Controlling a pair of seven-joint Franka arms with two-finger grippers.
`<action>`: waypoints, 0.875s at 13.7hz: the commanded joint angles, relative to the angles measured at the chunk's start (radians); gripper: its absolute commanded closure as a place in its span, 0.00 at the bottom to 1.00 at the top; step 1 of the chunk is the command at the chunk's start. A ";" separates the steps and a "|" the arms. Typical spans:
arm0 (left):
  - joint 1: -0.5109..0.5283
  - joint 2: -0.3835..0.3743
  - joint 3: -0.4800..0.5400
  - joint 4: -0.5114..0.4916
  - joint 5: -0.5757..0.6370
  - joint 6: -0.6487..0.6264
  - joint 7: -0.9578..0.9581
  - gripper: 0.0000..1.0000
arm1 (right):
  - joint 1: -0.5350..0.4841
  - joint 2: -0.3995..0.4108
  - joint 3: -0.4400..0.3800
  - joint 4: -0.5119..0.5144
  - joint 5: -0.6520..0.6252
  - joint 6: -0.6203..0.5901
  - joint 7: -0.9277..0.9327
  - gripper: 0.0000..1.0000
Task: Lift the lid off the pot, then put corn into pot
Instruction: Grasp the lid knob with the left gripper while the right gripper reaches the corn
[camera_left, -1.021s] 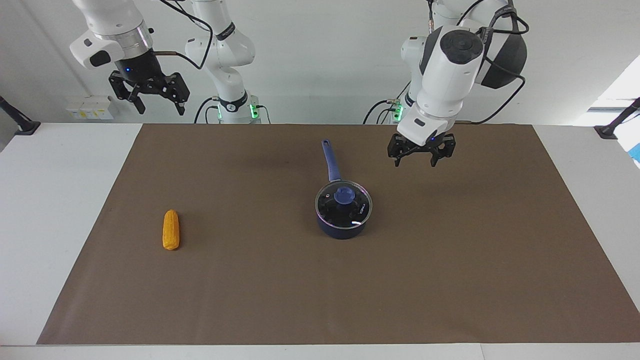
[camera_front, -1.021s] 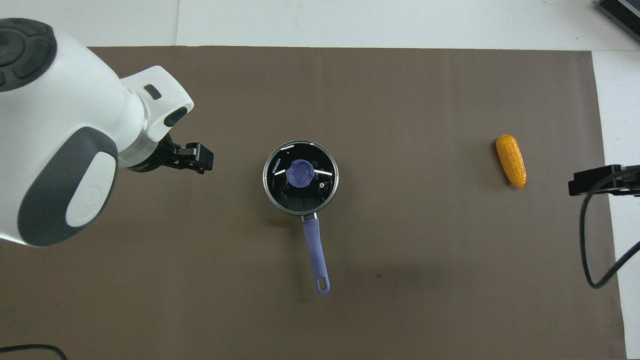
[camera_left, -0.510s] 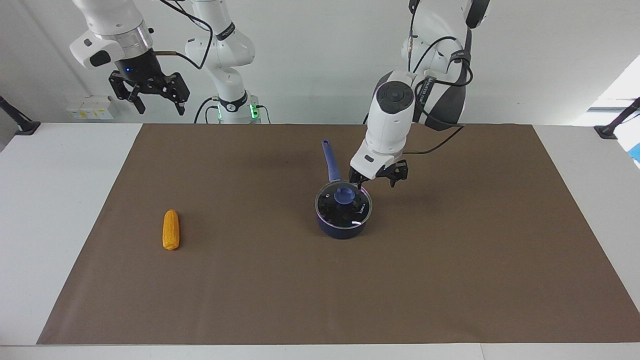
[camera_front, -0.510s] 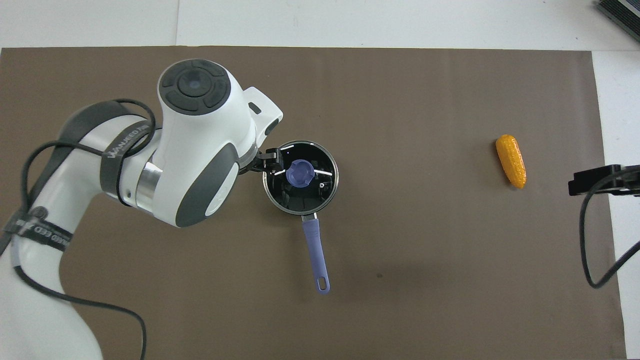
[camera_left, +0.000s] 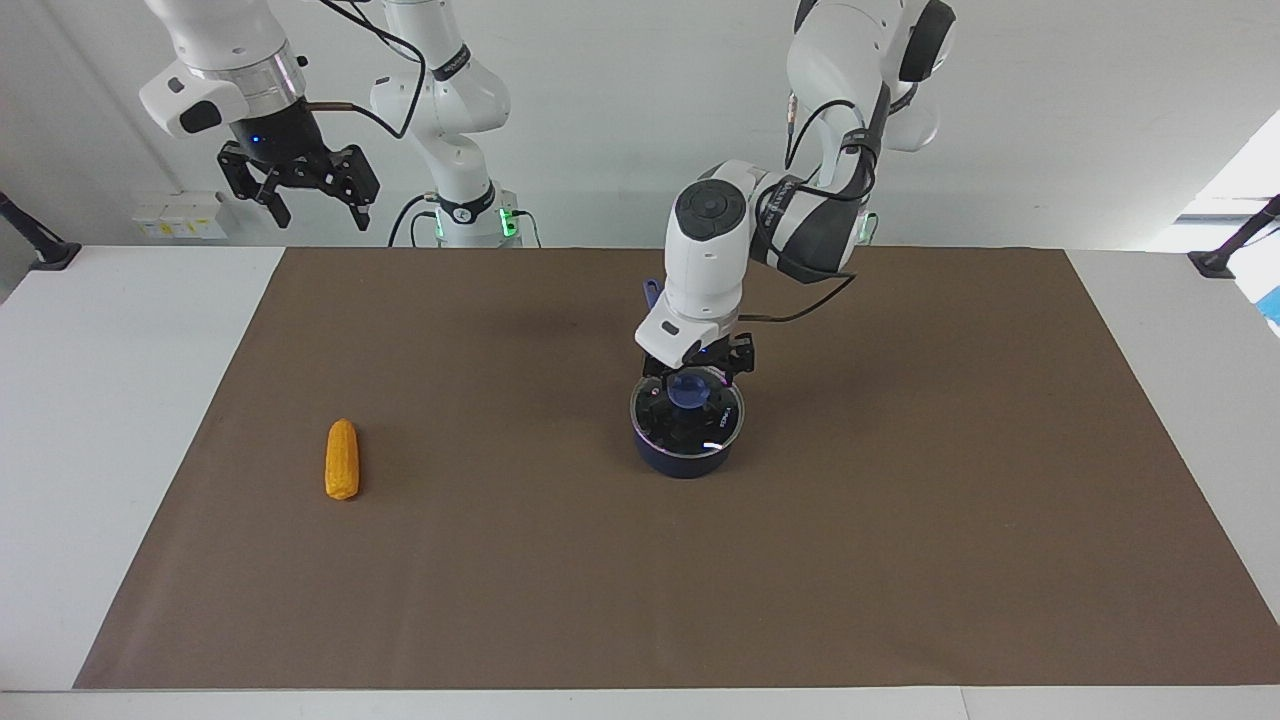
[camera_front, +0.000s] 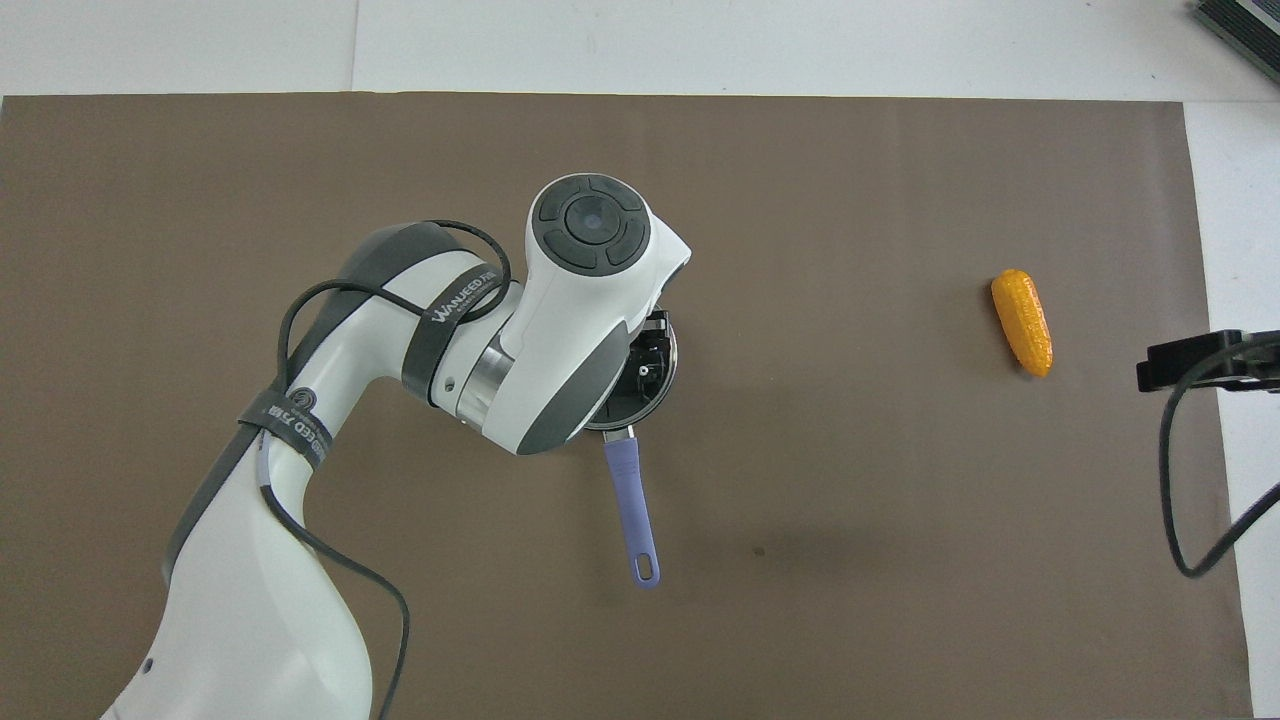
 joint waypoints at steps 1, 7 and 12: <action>-0.011 0.033 0.017 0.044 0.012 -0.003 -0.012 0.00 | -0.038 -0.001 -0.003 -0.059 -0.002 0.143 -0.095 0.00; -0.011 0.030 0.017 0.041 0.020 -0.006 -0.012 0.35 | -0.072 0.264 -0.003 -0.081 -0.002 0.504 -0.157 0.00; -0.011 0.030 0.019 0.039 0.018 -0.012 0.002 1.00 | -0.093 0.502 -0.001 -0.085 0.003 0.792 -0.235 0.00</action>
